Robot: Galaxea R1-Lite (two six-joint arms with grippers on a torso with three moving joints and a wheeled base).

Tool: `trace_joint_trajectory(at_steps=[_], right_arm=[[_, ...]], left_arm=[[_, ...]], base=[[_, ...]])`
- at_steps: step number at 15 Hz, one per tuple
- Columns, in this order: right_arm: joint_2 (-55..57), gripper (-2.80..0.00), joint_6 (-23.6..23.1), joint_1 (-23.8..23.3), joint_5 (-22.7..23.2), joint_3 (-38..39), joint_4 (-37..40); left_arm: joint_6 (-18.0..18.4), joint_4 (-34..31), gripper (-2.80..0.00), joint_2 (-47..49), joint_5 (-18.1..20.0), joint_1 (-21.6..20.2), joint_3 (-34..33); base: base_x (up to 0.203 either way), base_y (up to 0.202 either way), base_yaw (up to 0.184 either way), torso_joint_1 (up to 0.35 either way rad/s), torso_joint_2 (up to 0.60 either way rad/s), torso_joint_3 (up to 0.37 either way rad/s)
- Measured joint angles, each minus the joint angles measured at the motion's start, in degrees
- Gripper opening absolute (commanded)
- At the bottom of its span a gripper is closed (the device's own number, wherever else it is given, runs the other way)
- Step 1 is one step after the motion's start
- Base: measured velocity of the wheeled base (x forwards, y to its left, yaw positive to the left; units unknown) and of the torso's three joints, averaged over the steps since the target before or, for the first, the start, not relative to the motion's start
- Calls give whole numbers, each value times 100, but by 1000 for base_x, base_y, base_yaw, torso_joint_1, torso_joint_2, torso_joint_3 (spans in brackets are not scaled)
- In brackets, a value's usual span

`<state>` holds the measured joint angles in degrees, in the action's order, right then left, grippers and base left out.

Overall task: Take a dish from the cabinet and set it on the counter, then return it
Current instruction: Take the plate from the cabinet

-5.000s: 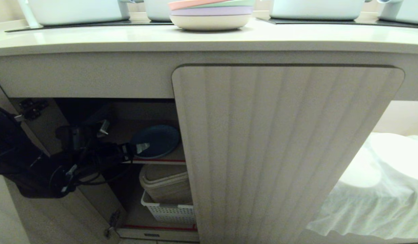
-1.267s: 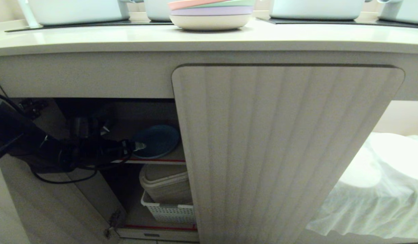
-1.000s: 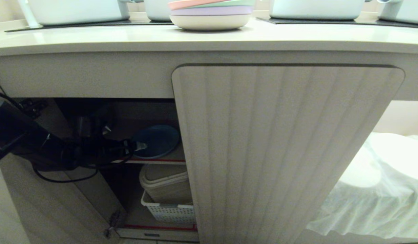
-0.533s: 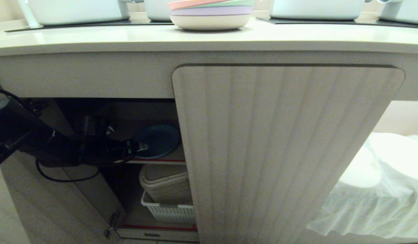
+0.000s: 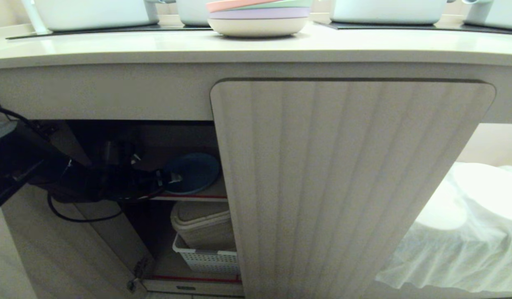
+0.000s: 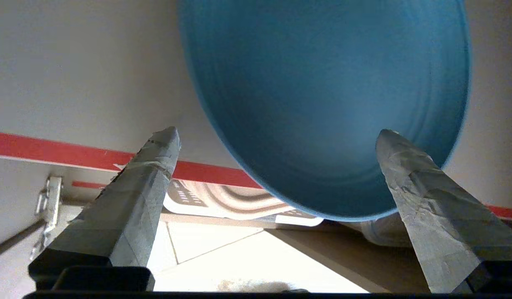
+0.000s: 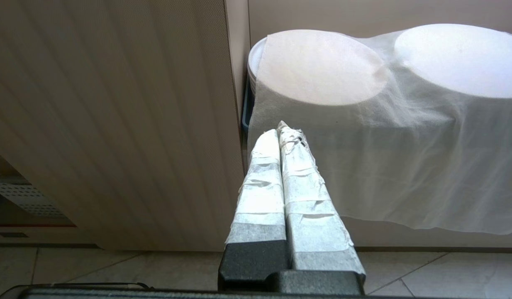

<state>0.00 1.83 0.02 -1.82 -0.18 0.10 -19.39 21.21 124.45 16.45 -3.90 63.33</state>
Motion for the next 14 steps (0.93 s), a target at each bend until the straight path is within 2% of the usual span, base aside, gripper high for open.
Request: trace_joint_trajectory(at_steps=[5,7,14], right_arm=[[0,-280,-1,-2,-2,0,0],[0,-280,0,-2,-2,0,0],[0,-280,-1,-2,0,0,0]], left_arm=[[-95,-295,0,84,-27,10,182],[-212,-311,0,119,-75,10,288],[-235,-269,0,269,-290,23,454]], base=[[0,0,0,0,0,0],[0,0,0,0,0,0],[0,0,0,0,0,0]])
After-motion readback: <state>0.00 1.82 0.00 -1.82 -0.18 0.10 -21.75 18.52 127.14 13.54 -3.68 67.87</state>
